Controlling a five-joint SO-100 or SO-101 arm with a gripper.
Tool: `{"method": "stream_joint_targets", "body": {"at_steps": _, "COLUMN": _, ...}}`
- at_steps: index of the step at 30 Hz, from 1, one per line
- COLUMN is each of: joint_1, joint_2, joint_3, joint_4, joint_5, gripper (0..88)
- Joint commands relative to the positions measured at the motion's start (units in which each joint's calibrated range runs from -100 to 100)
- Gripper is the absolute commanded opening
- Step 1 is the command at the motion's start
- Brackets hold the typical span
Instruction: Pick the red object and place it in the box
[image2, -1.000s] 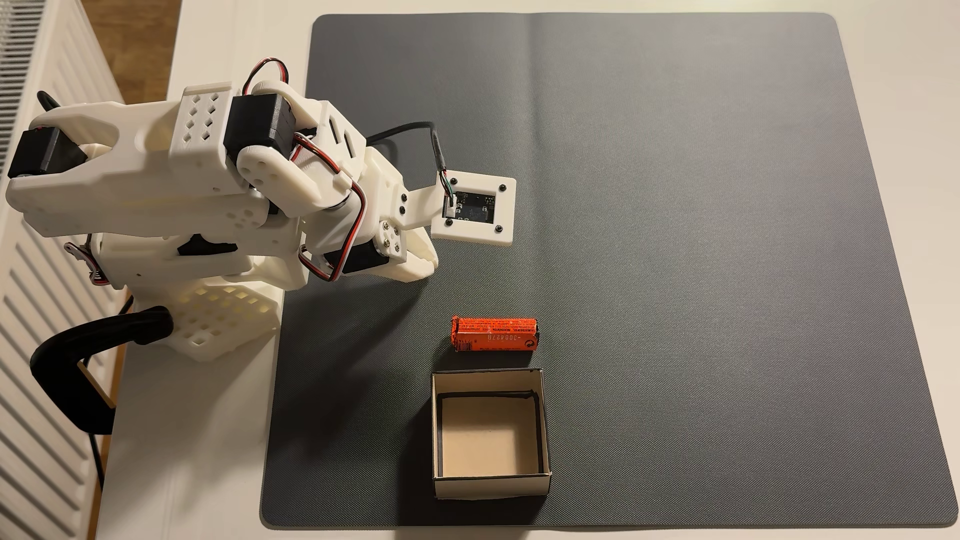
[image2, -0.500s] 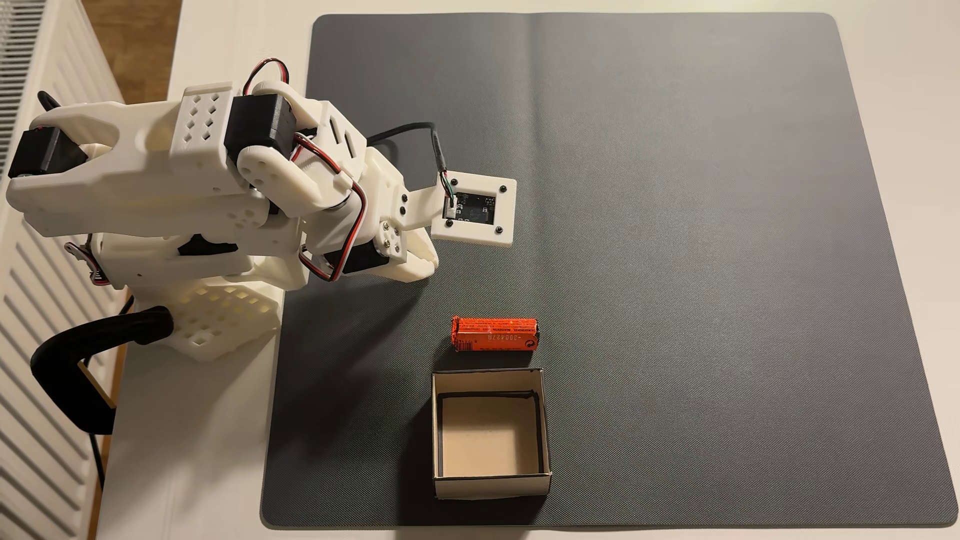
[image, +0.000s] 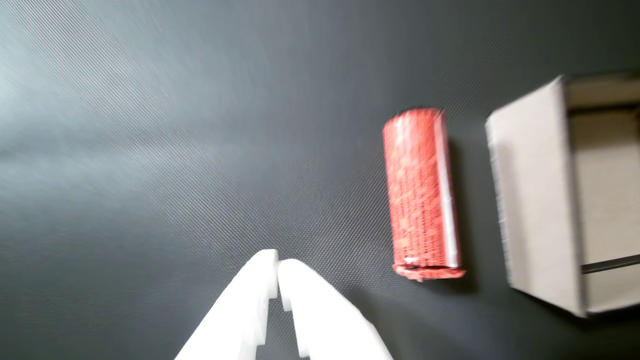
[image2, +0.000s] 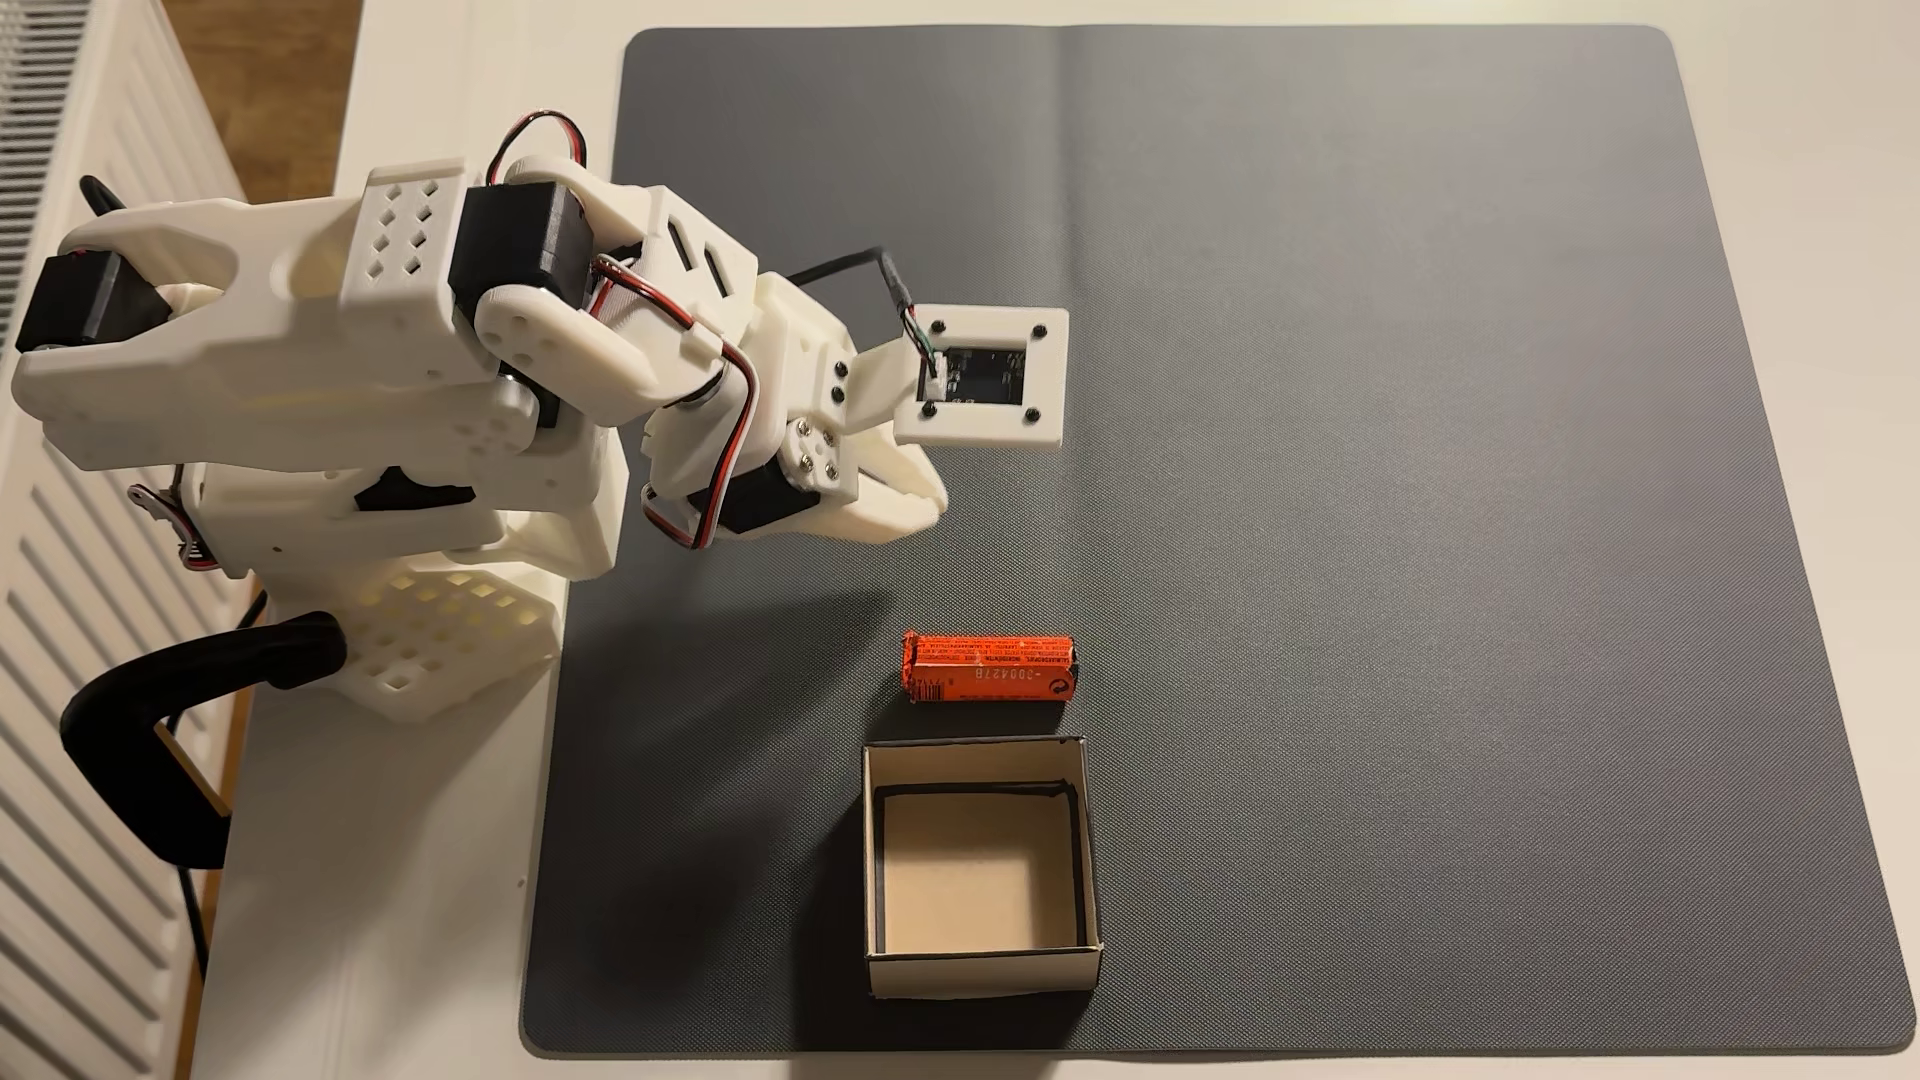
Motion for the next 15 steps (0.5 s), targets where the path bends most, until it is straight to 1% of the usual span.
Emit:
{"method": "stream_joint_targets", "body": {"at_steps": 1, "joint_1": 0.7, "joint_2": -0.1, "joint_3": -7.6, "joint_4": 2.9, "joint_5": 0.3, "gripper": 0.8}}
{"method": "stream_joint_targets", "body": {"at_steps": 4, "joint_1": 1.9, "joint_2": 0.4, "joint_3": -12.7, "joint_4": 5.3, "joint_5": 0.3, "gripper": 0.8}}
{"method": "stream_joint_targets", "body": {"at_steps": 7, "joint_1": 2.0, "joint_2": 0.5, "joint_3": -14.3, "joint_4": 7.2, "joint_5": 0.4, "gripper": 1.2}}
{"method": "stream_joint_targets", "body": {"at_steps": 10, "joint_1": 2.9, "joint_2": 0.5, "joint_3": -12.9, "joint_4": 6.6, "joint_5": 2.5, "gripper": 1.4}}
{"method": "stream_joint_targets", "body": {"at_steps": 13, "joint_1": 6.3, "joint_2": 0.5, "joint_3": -9.8, "joint_4": 4.9, "joint_5": 4.6, "gripper": 5.3}}
{"method": "stream_joint_targets", "body": {"at_steps": 15, "joint_1": 8.2, "joint_2": 0.5, "joint_3": -6.3, "joint_4": 1.7, "joint_5": 5.1, "gripper": 9.3}}
